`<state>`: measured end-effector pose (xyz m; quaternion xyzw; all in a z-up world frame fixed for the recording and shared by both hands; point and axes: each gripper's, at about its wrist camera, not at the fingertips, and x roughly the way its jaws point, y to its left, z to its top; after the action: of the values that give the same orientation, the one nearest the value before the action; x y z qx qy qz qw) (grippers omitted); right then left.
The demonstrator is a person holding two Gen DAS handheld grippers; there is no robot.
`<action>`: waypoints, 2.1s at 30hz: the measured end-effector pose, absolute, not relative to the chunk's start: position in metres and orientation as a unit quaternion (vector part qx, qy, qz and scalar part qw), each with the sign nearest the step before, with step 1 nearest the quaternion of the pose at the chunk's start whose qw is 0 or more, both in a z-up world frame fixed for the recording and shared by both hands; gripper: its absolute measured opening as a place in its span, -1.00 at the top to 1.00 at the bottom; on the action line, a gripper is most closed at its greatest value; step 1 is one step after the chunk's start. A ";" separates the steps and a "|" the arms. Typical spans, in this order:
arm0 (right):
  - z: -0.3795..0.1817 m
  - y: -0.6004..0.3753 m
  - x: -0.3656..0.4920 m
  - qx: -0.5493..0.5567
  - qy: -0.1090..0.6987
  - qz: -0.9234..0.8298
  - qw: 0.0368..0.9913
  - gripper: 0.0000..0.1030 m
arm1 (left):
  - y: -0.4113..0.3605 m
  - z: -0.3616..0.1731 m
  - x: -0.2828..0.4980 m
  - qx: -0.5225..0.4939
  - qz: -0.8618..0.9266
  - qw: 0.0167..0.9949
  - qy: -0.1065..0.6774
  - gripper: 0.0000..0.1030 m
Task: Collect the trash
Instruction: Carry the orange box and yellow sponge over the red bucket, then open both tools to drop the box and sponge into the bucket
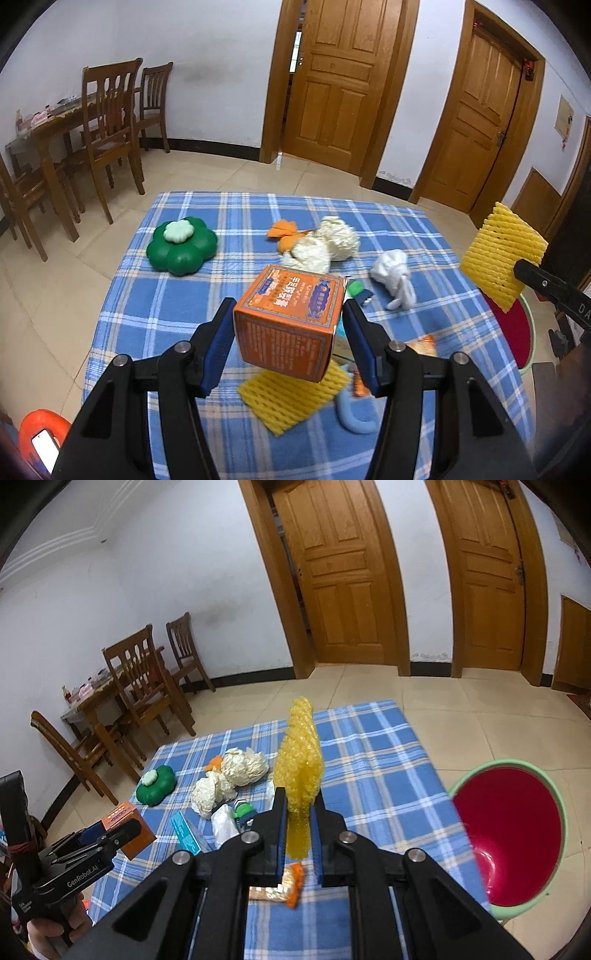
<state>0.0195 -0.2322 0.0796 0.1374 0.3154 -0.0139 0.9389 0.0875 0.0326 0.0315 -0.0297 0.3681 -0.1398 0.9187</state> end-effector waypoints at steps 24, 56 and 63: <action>0.089 -0.332 -0.043 0.201 0.275 -0.105 0.934 0.75 | -0.089 0.081 0.073 0.031 -0.228 0.910 0.345 -0.14; -0.004 -0.455 -0.068 0.298 0.337 -0.203 0.869 0.72 | -0.280 0.003 0.085 0.114 -0.334 0.844 0.403 -0.14; -0.023 -0.465 -0.076 0.311 0.351 -0.214 0.857 0.69 | -0.308 -0.014 0.082 0.124 -0.360 0.828 0.411 -0.14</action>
<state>-0.0757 -0.4651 -0.0233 0.3106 0.3508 -0.2143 0.8570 0.0823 -0.3076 -0.0135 0.1236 0.4107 -0.3600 0.8285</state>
